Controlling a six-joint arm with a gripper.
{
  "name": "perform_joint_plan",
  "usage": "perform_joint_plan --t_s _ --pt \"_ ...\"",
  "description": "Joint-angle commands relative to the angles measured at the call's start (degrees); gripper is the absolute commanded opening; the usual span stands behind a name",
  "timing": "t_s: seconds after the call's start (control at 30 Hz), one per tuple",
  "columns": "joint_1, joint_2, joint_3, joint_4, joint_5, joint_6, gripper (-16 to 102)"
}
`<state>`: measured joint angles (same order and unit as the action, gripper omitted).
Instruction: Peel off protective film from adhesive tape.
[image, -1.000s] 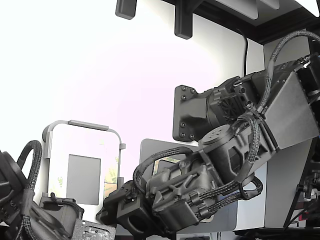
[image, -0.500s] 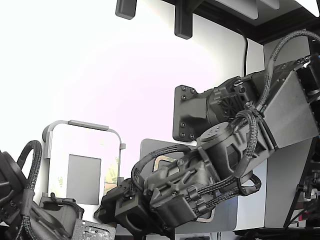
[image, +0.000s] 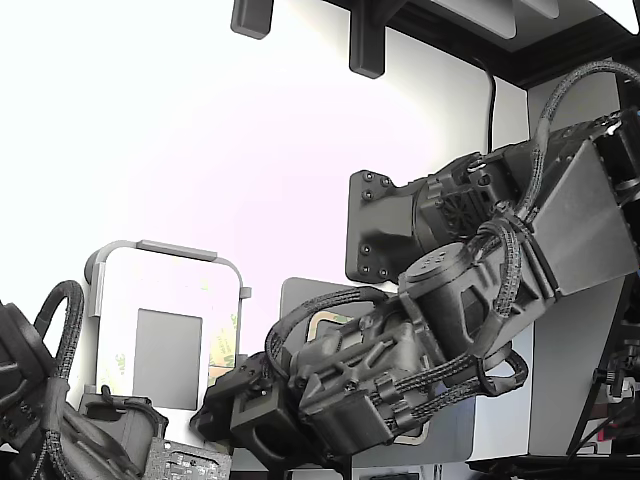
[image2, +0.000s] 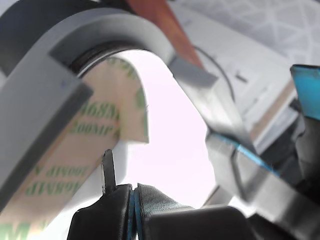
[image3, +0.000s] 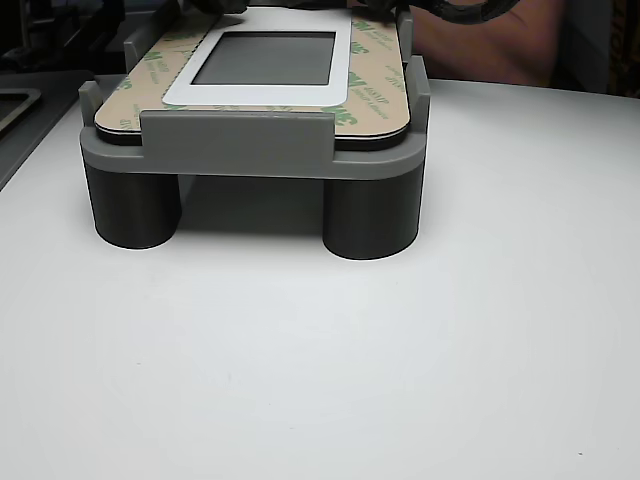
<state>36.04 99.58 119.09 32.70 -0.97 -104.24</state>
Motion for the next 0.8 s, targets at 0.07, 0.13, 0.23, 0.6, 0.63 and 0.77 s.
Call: perform_joint_plan --t_s 0.07,0.13,0.23,0.6,0.63,0.77 --pt "-1.6 5.2 -1.3 3.3 0.4 0.1 -10" --pt "-2.0 9.1 0.8 5.0 1.2 0.6 -5" --pt "-2.5 16.2 4.7 8.8 3.3 2.9 9" --pt "-8.4 30.6 3.3 24.9 3.4 12.2 93" --pt "-10.5 30.4 2.2 25.6 2.0 17.4 93" --pt "-19.8 30.0 -2.5 31.5 -3.1 32.0 95"
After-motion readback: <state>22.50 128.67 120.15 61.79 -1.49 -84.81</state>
